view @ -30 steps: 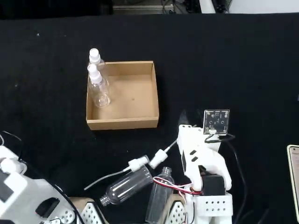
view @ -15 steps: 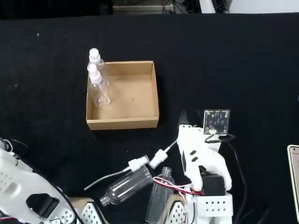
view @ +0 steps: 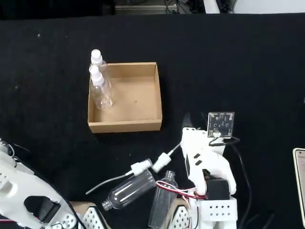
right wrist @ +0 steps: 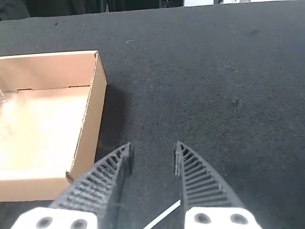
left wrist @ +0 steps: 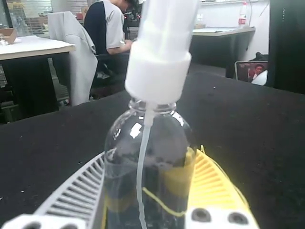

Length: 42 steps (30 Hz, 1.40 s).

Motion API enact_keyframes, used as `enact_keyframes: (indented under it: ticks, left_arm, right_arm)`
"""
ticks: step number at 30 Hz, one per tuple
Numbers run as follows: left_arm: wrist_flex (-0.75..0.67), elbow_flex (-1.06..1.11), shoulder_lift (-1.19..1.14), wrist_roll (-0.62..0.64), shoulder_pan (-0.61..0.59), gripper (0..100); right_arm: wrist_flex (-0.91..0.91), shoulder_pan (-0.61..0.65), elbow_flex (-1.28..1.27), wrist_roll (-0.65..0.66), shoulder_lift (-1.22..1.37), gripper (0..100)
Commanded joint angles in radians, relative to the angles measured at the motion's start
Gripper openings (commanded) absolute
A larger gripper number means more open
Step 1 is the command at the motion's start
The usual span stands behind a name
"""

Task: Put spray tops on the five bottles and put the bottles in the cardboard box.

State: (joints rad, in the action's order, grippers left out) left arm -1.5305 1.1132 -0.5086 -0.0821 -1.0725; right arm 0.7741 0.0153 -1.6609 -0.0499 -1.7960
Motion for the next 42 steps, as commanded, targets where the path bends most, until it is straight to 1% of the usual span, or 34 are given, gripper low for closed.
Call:
enact_keyframes:
  ticks: [1, 3, 7, 9, 20, 26, 30, 36, 42]
  left_arm:
    - [-0.018, -0.031, 0.005, 0.028, -0.035, 9]
    - [-0.018, -0.031, 0.005, 0.055, -0.048, 15]
    - [-0.018, -0.031, -0.002, 0.100, -0.061, 30]
    - [-0.018, -0.031, -0.003, 0.103, -0.064, 34]
    - [-0.020, -0.031, 0.014, 0.095, -0.061, 35]
    - [-0.011, 0.001, 0.147, 0.095, -0.067, 35]
    - [-0.009, 0.061, 0.201, 0.095, -0.045, 35]
    - [0.115, 0.048, 0.198, 0.095, -0.044, 35]
    - [0.118, 0.039, 0.207, 0.095, -0.059, 35]
  right_arm:
    - [0.000, 0.015, 0.016, -0.002, -0.099, 11.3]
    - [0.000, 0.015, 0.016, -0.002, -0.099, 11.3]
    - [0.000, 0.015, 0.016, -0.002, -0.099, 11.2]
    - [0.000, 0.014, 0.016, -0.002, -0.099, 11.2]
    - [0.002, 0.012, 0.016, -0.002, -0.099, 11.2]
    - [0.002, 0.012, 0.016, -0.002, -0.099, 11.2]
    - [0.000, 0.012, 0.016, -0.002, -0.097, 11.2]
    - [0.002, 0.011, 0.016, -0.002, -0.097, 11.2]
    - [0.000, 0.011, 0.016, -0.002, -0.097, 11.2]
